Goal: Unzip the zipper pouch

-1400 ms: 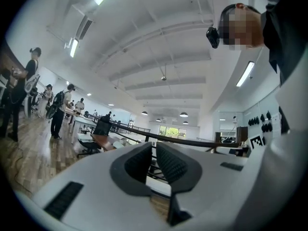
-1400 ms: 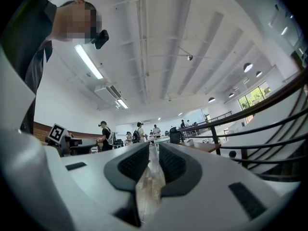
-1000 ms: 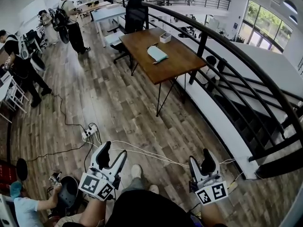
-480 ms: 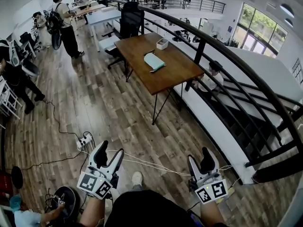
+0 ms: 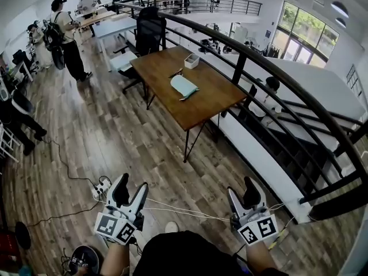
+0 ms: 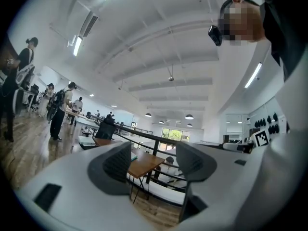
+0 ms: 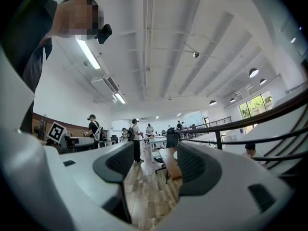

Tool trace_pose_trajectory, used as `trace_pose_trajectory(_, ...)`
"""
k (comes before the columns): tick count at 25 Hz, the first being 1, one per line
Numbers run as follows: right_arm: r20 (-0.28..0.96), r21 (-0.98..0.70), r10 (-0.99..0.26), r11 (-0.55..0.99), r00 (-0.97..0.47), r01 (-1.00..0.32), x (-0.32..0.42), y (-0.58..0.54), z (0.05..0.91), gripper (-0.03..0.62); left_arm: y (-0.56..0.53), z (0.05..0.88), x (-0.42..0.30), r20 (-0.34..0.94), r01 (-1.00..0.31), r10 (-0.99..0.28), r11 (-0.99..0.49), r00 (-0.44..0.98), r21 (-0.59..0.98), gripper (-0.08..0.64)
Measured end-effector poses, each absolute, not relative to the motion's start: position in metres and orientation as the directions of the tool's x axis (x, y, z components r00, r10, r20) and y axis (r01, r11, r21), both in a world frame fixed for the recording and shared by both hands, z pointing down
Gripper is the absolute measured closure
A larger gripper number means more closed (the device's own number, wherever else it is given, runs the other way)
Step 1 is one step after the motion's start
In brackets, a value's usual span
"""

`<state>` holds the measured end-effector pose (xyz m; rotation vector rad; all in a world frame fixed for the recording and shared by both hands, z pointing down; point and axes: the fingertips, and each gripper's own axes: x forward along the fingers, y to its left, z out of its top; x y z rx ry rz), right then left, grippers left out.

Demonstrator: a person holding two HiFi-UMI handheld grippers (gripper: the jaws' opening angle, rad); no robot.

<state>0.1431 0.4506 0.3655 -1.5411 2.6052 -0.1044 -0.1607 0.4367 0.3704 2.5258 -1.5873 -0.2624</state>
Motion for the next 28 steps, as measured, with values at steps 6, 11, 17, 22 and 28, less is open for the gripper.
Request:
trace_pose_trajectory(6,-0.053,-0.09,-0.889,0.458,-0.455,-0.884,0.121,0.422,0.357,0.334,0.404,0.371,-0.188,-0.056,-0.862,-0.888,-0.457,0.456,0.219,0.276)
trace_pose_trajectory(11,-0.007,-0.098,-0.89,0.454,-0.456,-0.885,0.103,0.405,0.37,0.342,0.387,0.386,-0.205,-0.021,-0.857,-0.886,-0.454,0.464,0.242,0.276)
trace_pose_trajectory(17,0.017,-0.074,-0.88,0.473,-0.475,-0.878,0.086,0.37,0.376,0.359,0.363,0.403,-0.22,0.019,-0.867,-0.897,-0.422,0.442,0.267,0.276)
trace_pose_trajectory(22,0.009,-0.082,-0.856,0.515,-0.517,-0.853,0.079,0.324,0.379,0.359,0.336,0.396,-0.225,0.009,-0.884,-0.91,-0.401,0.415,0.238,0.268)
trace_pose_trajectory(28,-0.023,-0.087,-0.822,0.569,-0.569,-0.818,0.078,0.262,0.374,0.357,0.293,0.385,-0.221,-0.008,-0.907,-0.931,-0.359,0.366,0.221,0.267)
